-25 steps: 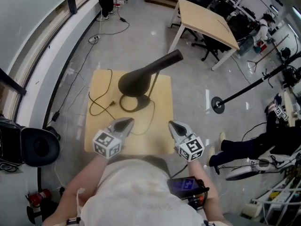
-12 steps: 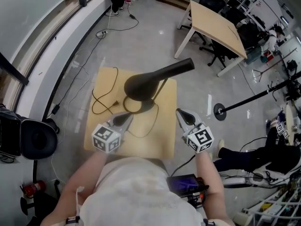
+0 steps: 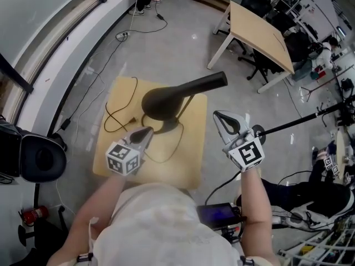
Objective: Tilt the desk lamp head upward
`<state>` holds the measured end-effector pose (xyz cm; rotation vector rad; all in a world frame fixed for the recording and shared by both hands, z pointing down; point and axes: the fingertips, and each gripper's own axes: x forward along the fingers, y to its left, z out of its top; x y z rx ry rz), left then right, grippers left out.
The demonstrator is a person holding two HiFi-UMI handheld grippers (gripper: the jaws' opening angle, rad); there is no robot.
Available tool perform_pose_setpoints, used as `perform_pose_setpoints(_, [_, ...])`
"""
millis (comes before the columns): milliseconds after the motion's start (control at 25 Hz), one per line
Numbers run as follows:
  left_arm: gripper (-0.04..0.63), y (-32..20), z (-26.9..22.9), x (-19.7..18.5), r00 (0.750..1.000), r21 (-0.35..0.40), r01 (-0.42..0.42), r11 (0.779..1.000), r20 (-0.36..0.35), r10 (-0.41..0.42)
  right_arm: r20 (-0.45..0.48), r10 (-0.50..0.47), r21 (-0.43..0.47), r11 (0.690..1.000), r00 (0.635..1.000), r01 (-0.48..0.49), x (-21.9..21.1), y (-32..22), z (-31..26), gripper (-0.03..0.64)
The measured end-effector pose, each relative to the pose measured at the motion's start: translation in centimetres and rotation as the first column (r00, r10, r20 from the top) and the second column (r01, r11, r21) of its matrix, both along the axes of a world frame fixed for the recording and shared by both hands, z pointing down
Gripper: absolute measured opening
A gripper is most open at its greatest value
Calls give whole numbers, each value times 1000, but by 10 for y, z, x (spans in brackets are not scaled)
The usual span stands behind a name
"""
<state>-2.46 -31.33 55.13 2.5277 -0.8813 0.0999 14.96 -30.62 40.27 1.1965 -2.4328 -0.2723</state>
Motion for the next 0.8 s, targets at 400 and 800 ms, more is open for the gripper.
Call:
perform_pose_setpoints(400, [5,-4,-5,12,1000,30,26,999,15,-26,-569,-115,146,960,814,238,-2,-27,-68,63])
perform_pose_setpoints(800, [5,-8,-3,3,998,33,65,997,-2,-65,-902,-190,-60,945,387,322,-2,-64,-54,310])
